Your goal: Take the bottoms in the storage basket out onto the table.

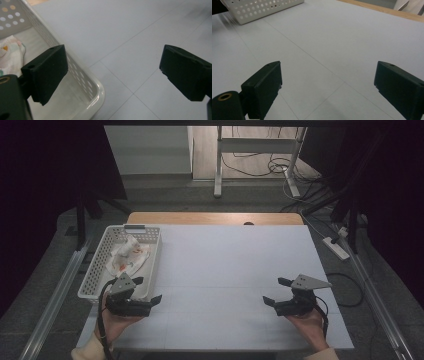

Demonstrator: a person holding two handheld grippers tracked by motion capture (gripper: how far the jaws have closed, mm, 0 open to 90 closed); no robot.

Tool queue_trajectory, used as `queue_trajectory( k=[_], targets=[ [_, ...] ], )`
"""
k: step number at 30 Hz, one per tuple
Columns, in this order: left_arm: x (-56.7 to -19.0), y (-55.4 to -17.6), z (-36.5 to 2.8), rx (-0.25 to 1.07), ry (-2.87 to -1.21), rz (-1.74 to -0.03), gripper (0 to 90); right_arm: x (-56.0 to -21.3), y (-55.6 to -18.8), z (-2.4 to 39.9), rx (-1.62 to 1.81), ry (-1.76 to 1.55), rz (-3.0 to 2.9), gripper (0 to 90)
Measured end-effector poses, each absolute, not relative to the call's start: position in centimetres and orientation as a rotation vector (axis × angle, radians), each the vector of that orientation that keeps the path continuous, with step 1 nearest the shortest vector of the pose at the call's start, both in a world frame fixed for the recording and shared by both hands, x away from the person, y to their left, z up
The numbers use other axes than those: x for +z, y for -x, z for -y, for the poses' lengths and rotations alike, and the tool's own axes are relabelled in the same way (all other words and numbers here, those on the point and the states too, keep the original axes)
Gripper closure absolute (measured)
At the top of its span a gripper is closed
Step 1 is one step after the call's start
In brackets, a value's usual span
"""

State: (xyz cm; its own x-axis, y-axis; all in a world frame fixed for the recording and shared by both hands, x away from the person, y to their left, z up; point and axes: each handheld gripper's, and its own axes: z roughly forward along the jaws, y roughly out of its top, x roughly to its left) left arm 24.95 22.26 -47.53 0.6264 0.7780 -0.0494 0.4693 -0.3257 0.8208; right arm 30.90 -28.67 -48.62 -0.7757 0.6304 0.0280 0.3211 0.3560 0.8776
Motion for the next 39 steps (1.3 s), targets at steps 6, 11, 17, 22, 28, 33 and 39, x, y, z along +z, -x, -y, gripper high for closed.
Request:
queue_trajectory(
  k=[6, 11, 17, 22, 28, 33, 39],
  targets=[
    [-47.2, -25.1, -22.5, 0.45, -1.988, -0.986, 7.4, -48.7, -31.0, 28.3, 1.359, -0.833, -2.325, 8.0],
    [-46.8, -25.6, -22.8, 0.452, -1.973, -0.998, 7.4, -48.9, -31.0, 28.1, 1.347, -0.831, -2.337, 8.0],
    [-46.1, -26.5, -23.2, 0.451, -1.986, -1.008, 8.1, -48.9, -31.1, 28.3, 1.345, -0.834, -2.336, 8.0],
    [-46.0, -27.2, -23.6, 0.43, -1.983, -1.019, 8.6, -48.9, -30.9, 28.3, 1.343, -0.83, -2.339, 8.0],
    [-45.6, -27.9, -24.3, 0.428, -1.975, -1.029, 8.6, -48.9, -30.9, 28.4, 1.345, -0.831, -2.335, 8.0],
    [-45.5, -28.6, -25.1, 0.422, -1.962, -1.058, 8.7, -49.0, -31.0, 28.3, 1.348, -0.824, -2.339, 8.0],
    [-45.1, -29.3, -25.4, 0.449, -1.961, -1.068, 8.9, -49.1, -31.4, 28.2, 1.356, -0.824, -2.341, 8.0]
  ],
)
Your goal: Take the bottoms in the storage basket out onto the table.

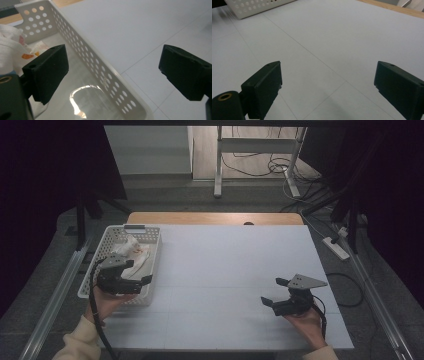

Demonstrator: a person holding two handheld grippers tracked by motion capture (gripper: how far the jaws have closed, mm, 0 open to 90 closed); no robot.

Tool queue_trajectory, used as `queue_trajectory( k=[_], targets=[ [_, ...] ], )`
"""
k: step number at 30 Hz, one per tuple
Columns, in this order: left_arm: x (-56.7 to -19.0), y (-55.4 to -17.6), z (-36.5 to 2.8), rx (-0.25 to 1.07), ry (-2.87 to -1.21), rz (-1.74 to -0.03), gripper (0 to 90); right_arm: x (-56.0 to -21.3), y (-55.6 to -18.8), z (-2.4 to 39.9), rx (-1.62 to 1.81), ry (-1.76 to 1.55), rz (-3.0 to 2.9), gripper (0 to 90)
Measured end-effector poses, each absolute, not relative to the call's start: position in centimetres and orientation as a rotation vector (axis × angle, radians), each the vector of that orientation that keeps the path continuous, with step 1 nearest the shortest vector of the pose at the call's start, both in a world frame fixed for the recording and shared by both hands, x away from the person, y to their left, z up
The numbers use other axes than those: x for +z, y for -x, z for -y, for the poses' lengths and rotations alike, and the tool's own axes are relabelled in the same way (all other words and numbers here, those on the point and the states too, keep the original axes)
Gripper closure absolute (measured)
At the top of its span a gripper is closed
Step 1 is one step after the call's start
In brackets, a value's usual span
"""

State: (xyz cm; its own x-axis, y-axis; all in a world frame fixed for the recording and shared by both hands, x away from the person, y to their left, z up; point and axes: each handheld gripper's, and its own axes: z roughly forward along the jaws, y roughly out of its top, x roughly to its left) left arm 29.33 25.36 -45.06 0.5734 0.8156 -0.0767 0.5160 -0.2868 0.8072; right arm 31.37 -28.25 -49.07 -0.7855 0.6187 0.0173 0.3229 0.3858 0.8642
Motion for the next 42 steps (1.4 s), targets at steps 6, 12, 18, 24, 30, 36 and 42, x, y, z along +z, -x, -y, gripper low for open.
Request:
queue_trajectory(
  k=[6, 12, 18, 24, 30, 36, 42],
  targets=[
    [-44.7, -30.0, -25.2, 0.463, -1.963, -1.061, 8.9, -49.2, -31.6, 28.3, 1.353, -0.837, -2.338, 8.0],
    [-44.5, -30.9, -25.7, 0.462, -1.959, -1.068, 8.8, -49.2, -31.6, 28.3, 1.345, -0.839, -2.342, 8.0],
    [-44.4, -31.4, -25.9, 0.473, -1.951, -1.078, 8.7, -49.3, -31.7, 28.3, 1.336, -0.845, -2.344, 8.0],
    [-44.0, -31.6, -26.1, 0.486, -1.947, -1.078, 8.8, -49.4, -31.7, 28.2, 1.334, -0.844, -2.343, 8.0],
    [-44.0, -32.3, -26.2, 0.479, -1.952, -1.085, 8.7, -49.4, -31.7, 28.2, 1.332, -0.844, -2.346, 8.0],
    [-44.1, -33.0, -26.4, 0.48, -1.951, -1.1, 8.9, -49.5, -31.7, 28.2, 1.331, -0.848, -2.35, 8.0],
    [-44.1, -33.7, -26.9, 0.479, -1.942, -1.125, 9.6, -49.5, -31.7, 28.1, 1.327, -0.845, -2.355, 8.0]
  ],
)
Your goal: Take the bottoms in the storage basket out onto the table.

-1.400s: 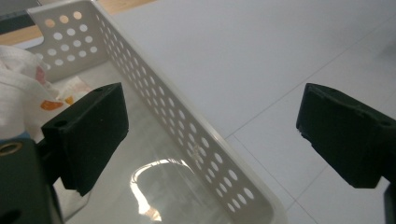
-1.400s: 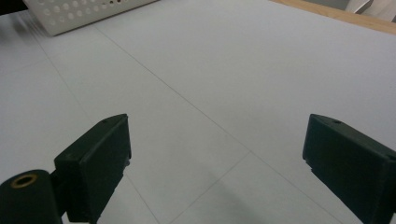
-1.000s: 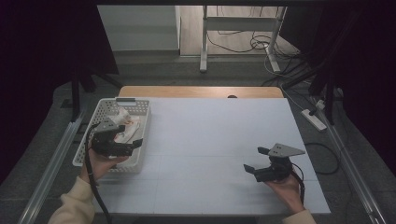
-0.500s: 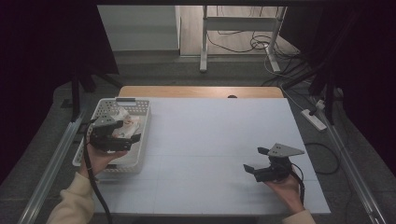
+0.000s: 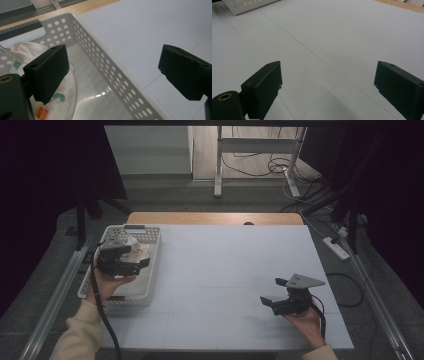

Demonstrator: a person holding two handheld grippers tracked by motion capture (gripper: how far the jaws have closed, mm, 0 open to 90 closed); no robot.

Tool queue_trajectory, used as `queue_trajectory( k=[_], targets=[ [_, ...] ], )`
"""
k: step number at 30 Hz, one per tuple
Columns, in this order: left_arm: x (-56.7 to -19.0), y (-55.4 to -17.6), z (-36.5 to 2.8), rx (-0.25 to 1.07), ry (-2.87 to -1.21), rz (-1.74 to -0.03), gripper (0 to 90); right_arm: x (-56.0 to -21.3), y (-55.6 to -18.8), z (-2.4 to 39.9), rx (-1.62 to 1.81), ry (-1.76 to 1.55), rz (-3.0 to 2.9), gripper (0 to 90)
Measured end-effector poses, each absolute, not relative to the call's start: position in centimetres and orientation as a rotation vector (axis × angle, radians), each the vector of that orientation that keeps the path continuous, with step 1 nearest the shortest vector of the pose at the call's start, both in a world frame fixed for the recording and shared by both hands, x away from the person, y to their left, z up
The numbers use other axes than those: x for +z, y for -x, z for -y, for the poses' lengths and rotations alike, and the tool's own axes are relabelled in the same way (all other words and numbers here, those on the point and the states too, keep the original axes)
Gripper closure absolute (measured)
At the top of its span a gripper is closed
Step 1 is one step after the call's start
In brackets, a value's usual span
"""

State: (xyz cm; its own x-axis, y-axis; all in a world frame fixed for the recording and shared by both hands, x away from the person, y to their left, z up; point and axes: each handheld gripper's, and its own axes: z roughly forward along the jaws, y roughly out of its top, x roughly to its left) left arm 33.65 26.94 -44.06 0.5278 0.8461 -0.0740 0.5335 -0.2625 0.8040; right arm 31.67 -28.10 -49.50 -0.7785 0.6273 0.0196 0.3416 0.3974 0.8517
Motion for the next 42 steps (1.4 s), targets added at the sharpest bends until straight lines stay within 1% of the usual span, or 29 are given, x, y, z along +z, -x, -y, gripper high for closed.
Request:
queue_trajectory(
  k=[20, 42],
  targets=[
    [-44.3, -36.0, -29.1, 0.471, -1.899, -1.177, 11.2, -49.6, -31.7, 28.0, 1.323, -0.84, -2.362, 8.0],
    [-44.4, -37.1, -30.9, 0.501, -1.871, -1.221, 11.2, -49.7, -31.7, 27.9, 1.318, -0.837, -2.362, 8.0]
  ],
)
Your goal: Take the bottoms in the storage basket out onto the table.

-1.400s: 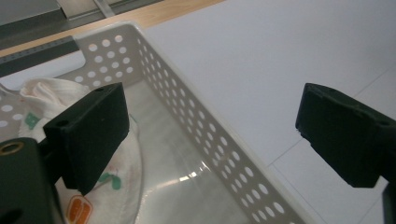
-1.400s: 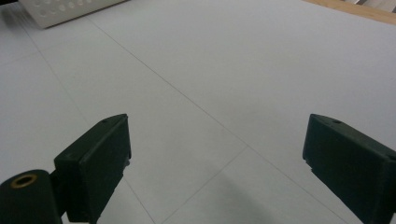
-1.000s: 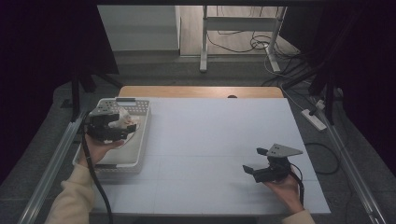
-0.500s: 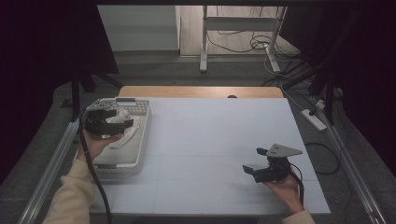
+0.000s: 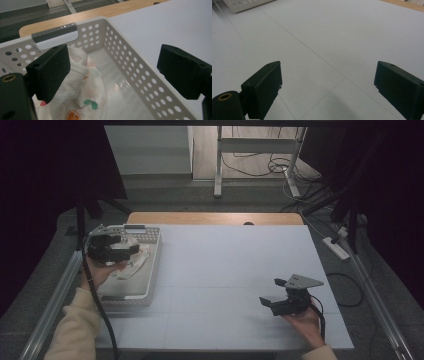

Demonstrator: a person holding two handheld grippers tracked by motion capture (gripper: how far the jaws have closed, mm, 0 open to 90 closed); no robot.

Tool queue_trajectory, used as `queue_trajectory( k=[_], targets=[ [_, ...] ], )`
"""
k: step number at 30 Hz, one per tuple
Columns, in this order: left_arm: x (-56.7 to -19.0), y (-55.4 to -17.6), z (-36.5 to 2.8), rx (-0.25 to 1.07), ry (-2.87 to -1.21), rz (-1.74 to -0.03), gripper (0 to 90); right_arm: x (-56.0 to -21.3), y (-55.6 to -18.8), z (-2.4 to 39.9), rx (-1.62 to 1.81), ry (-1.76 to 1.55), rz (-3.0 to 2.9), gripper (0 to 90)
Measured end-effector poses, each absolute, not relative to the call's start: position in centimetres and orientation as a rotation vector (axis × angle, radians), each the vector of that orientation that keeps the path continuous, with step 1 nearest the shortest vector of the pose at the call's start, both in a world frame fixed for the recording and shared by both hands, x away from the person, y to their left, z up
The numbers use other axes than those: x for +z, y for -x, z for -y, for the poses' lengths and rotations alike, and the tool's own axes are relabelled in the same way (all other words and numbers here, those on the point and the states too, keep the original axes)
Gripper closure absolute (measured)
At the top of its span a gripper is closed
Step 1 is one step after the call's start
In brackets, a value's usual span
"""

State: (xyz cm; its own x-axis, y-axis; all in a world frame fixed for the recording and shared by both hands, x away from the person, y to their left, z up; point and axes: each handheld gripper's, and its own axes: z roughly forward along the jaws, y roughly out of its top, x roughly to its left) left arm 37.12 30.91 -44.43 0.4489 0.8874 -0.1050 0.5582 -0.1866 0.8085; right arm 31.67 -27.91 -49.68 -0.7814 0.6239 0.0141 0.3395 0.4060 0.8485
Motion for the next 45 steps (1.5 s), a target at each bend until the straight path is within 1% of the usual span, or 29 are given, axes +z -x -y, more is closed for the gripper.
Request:
queue_trajectory(
  k=[7, 14, 22, 33, 45],
  targets=[
    [-44.2, -37.3, -31.5, 0.52, -1.873, -1.253, 11.3, -49.6, -31.6, 27.9, 1.319, -0.837, -2.362, 8.0],
    [-44.2, -38.1, -32.1, 0.504, -1.85, -1.272, 11.3, -49.6, -31.4, 27.9, 1.324, -0.835, -2.362, 8.0],
    [-44.2, -39.0, -32.4, 0.536, -1.865, -1.291, 11.1, -49.8, -31.6, 27.8, 1.312, -0.841, -2.381, 8.0],
    [-45.5, -40.9, -32.3, 0.518, -1.934, -1.337, 11.3, -50.0, -31.7, 27.7, 1.306, -0.846, -2.392, 8.0],
    [-47.1, -41.8, -33.1, 0.471, -1.945, -1.399, 12.7, -50.1, -31.7, 27.7, 1.289, -0.848, -2.403, 8.0]
  ],
)
